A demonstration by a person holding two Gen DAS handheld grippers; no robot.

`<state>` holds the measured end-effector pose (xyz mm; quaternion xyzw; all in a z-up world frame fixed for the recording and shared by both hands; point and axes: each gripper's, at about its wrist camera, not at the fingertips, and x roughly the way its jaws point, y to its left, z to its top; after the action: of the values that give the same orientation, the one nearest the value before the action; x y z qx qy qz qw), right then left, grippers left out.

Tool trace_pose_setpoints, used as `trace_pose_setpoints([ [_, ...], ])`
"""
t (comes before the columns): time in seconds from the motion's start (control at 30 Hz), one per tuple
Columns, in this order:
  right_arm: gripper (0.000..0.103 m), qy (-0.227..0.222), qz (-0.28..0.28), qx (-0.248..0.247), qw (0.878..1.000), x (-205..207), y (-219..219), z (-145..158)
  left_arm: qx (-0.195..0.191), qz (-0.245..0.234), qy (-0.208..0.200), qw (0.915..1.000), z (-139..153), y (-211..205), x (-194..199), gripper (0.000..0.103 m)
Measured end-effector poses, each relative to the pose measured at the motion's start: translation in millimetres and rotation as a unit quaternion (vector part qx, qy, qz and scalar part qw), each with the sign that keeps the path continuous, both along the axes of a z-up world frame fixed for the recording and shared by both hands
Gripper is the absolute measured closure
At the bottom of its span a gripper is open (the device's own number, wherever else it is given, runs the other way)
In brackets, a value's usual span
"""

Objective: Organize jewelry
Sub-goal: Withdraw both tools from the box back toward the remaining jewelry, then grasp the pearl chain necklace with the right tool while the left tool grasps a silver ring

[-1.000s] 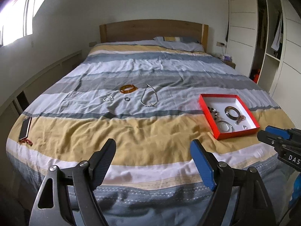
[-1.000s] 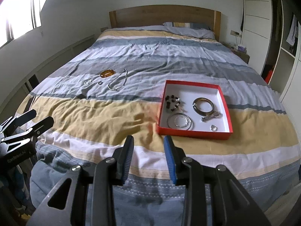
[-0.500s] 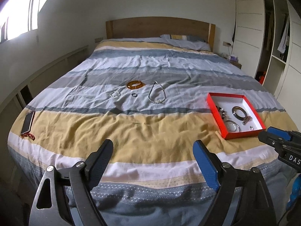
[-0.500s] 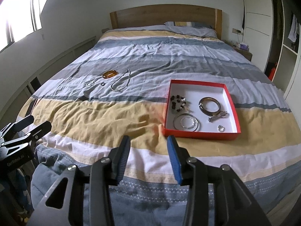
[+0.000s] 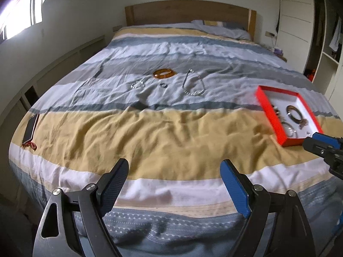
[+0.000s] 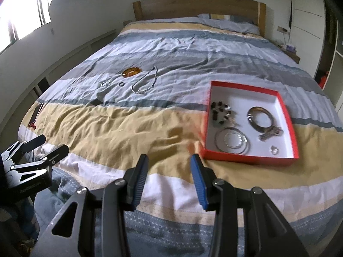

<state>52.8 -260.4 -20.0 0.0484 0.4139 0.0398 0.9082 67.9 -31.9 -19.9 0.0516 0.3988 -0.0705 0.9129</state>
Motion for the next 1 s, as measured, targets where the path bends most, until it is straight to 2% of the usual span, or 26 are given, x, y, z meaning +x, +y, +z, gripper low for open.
trace_pose_setpoints([
  [0.33,0.064,0.025,0.028,0.007,0.999,52,15,-16,-0.024,0.015,0.032,0.9991,-23,30,52,0.023],
  [0.6,0.064,0.031,0.049,0.016,0.998,113,31,-25,-0.039,0.041,0.028,0.9980,-25,62,110,0.023],
  [0.77,0.064,0.031,0.064,0.019,0.997,153,44,-32,-0.063,0.031,0.024,0.9972,-24,71,151,0.030],
  [1.0,0.063,0.034,0.076,0.027,0.996,199,54,-46,-0.069,0.035,0.031,0.9965,-34,82,200,0.031],
])
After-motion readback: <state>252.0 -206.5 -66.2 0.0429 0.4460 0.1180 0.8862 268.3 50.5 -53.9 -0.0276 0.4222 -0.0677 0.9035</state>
